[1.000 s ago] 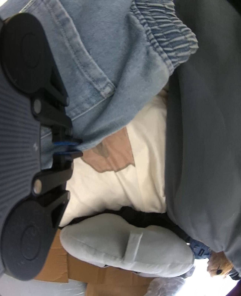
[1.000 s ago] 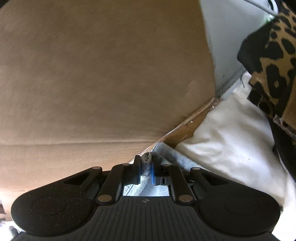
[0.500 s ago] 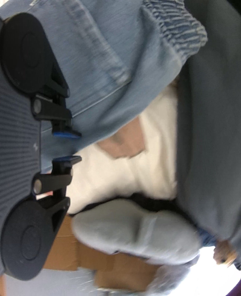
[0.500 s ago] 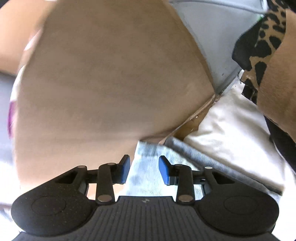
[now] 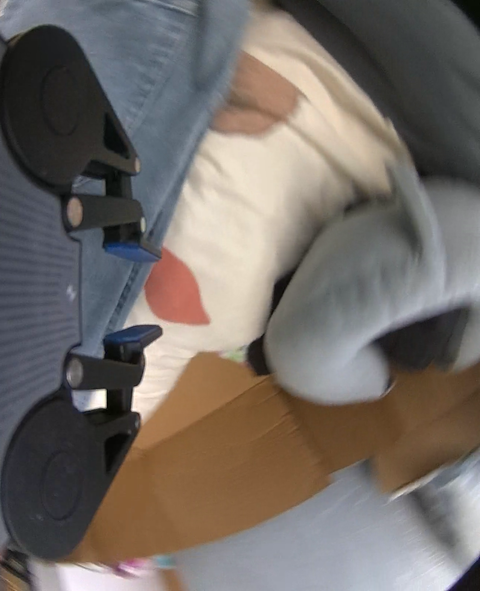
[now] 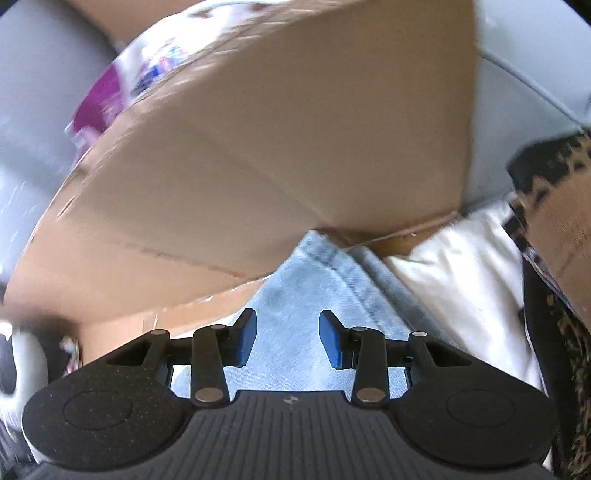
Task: Fold clothes
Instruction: 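Open both tools to release the folded jeans, then grasp the folded jeans edge with both tools and pull it straight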
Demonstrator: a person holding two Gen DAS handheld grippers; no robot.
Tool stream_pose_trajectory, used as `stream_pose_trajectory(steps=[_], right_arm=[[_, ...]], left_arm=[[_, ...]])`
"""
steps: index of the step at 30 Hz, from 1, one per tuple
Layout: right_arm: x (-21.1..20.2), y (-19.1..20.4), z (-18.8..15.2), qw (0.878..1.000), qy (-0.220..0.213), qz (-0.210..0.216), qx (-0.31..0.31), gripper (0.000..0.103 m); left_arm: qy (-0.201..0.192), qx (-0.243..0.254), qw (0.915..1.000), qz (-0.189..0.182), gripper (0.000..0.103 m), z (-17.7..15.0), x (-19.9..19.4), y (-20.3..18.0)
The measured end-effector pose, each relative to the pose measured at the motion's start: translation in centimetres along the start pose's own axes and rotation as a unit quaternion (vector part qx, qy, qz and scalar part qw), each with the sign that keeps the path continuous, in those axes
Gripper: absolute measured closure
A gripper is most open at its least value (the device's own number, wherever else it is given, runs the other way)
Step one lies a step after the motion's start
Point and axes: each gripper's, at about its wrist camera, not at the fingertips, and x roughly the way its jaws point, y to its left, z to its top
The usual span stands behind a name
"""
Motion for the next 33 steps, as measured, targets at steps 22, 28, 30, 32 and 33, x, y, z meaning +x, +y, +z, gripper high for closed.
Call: stream_pose_trajectory(steps=[22, 28, 30, 32, 33], right_arm=[[3.9, 18.4, -7.5, 0.901, 0.095, 0.071, -0.417, 0.059], [5.0, 22.4, -10.3, 0.864, 0.115, 0.105, -0.479, 0.058], [5.3, 23.8, -11.2, 0.851, 0.121, 0.115, -0.498, 0.058], [5.5, 25.2, -12.2, 0.836, 0.127, 0.124, -0.519, 0.058], [5.5, 25.8, -12.7, 0.829, 0.131, 0.129, -0.529, 0.059]], left_arm=[[0.071, 0.391, 0.9107, 0.111, 0.066, -2.6, -0.5, -1.2], [0.055, 0.407, 0.9042, 0.118, 0.068, -2.4, -1.0, -0.5], [0.053, 0.424, 0.8967, 0.116, 0.068, -2.3, -0.8, -0.9], [0.053, 0.451, 0.8837, 0.114, 0.068, -2.4, -0.6, -1.7], [0.054, 0.462, 0.8787, 0.108, 0.068, -2.4, -0.4, -2.1]])
